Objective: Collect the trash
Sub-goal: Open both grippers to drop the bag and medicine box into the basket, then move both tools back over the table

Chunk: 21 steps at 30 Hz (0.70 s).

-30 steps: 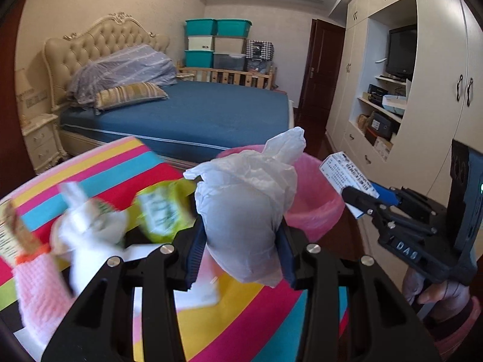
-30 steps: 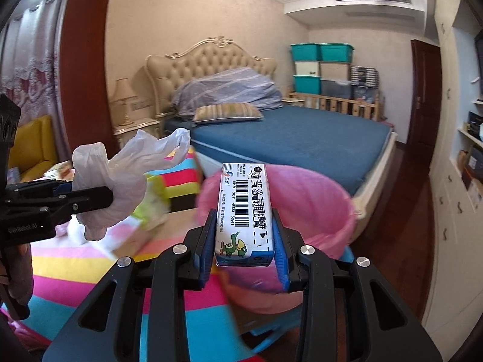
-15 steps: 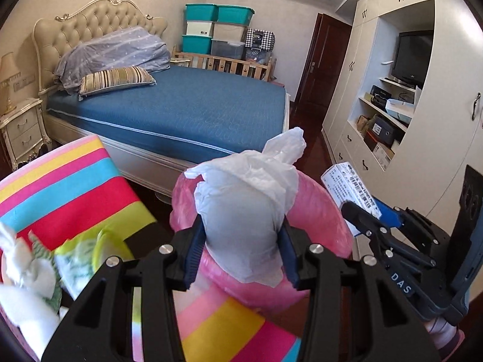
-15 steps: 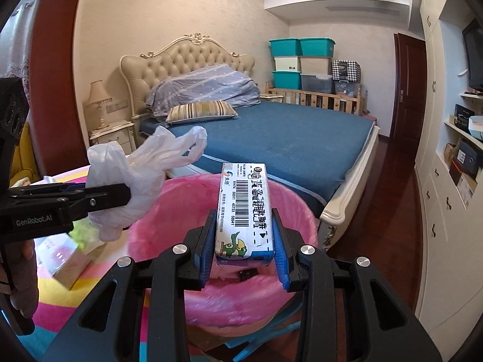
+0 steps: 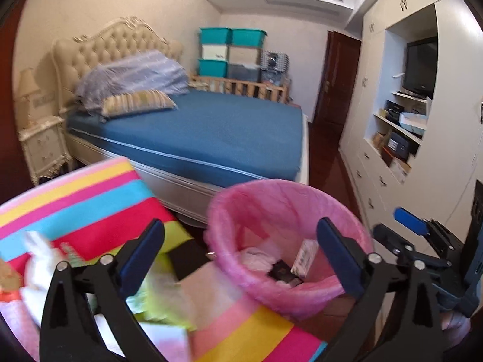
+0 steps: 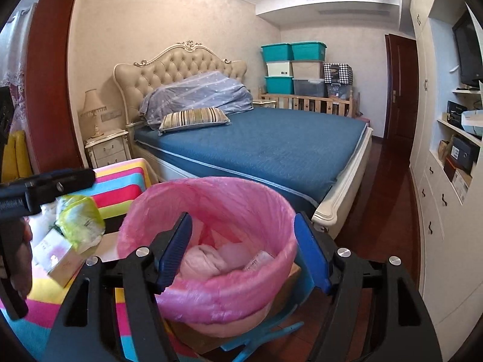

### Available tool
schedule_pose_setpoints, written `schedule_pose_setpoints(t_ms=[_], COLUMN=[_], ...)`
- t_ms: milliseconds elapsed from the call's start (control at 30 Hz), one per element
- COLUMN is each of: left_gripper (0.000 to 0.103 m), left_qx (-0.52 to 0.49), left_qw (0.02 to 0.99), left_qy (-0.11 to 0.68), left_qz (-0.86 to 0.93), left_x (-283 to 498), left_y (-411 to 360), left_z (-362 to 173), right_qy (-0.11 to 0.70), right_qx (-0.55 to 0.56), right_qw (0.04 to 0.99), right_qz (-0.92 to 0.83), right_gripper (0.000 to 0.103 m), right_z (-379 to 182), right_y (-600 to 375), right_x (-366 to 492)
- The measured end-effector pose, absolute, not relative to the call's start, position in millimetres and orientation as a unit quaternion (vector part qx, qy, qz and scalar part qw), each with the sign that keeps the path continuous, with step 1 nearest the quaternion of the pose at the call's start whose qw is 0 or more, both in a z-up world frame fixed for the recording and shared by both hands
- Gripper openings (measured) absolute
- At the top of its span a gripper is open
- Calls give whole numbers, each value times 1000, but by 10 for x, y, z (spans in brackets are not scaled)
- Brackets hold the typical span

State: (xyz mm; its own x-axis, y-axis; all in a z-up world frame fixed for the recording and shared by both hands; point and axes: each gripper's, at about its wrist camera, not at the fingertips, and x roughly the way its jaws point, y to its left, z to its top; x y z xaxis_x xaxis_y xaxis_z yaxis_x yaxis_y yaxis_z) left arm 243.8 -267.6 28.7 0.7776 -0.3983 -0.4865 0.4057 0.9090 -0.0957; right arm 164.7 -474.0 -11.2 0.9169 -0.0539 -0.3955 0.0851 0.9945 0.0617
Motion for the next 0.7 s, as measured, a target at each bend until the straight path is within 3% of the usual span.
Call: schedule_pose_setpoints(t_ms=[367,700], left_gripper=[98,98], left_qx=[80,33], left_qw=[955,959], left_qy=[235,268], left_qz=[-161,-85], left_x=[1886,1558], left_y=[-2027,-944], left_z=[303,129], right_qy=[214,250], right_qx=[30,-11], right_qw=[976,964], right_qz=[20,93], right_gripper=[72,73], right_z=[-133,-303], right_y=[-4170,-3394], right_x=[1405,1475])
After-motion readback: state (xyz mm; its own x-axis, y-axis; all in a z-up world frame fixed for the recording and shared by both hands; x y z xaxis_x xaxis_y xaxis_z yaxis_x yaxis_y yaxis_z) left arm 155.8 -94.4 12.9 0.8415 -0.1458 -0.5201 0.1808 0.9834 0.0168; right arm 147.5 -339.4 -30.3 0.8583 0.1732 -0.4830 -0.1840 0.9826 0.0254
